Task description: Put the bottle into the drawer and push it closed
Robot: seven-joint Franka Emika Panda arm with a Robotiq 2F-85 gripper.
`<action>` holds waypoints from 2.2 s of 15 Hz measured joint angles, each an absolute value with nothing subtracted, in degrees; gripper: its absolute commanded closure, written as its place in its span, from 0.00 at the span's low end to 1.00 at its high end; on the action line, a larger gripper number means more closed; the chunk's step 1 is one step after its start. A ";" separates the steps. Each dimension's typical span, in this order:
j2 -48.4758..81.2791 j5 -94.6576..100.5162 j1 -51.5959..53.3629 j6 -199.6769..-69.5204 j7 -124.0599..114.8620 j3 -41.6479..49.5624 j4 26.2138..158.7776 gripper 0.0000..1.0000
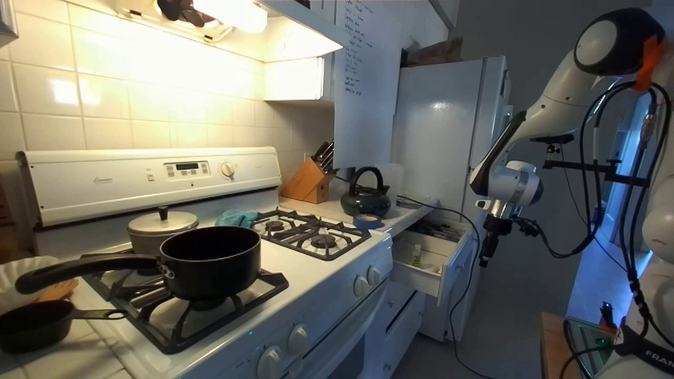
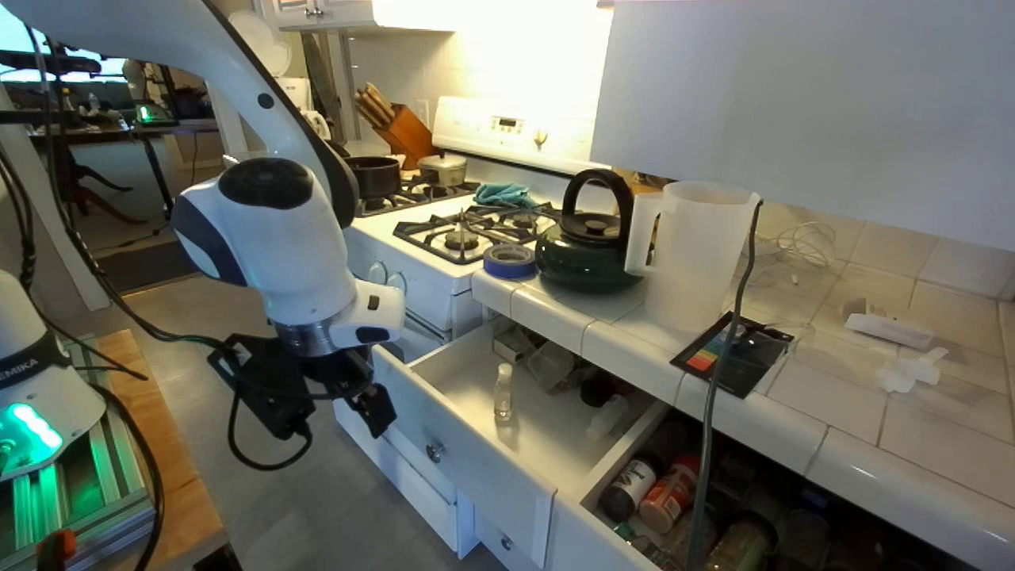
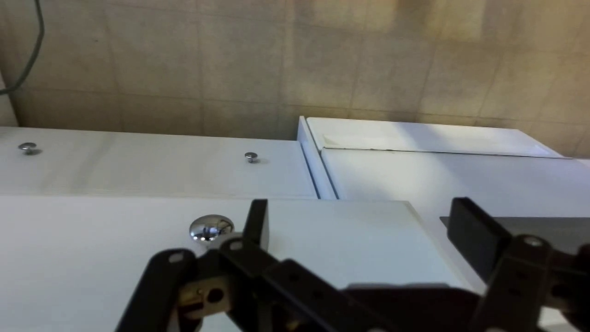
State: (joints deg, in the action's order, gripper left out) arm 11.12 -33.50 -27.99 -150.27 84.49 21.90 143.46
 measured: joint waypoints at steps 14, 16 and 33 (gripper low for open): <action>23.41 -39.41 -29.22 -172.96 76.19 15.60 137.20 0.70; 24.05 -40.80 -30.27 -172.96 76.07 14.18 135.75 0.84; 21.81 -62.27 -48.06 -172.20 86.28 -5.20 130.51 1.00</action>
State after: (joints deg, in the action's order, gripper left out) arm 21.81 -62.27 -48.06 -172.20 86.28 -5.20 130.51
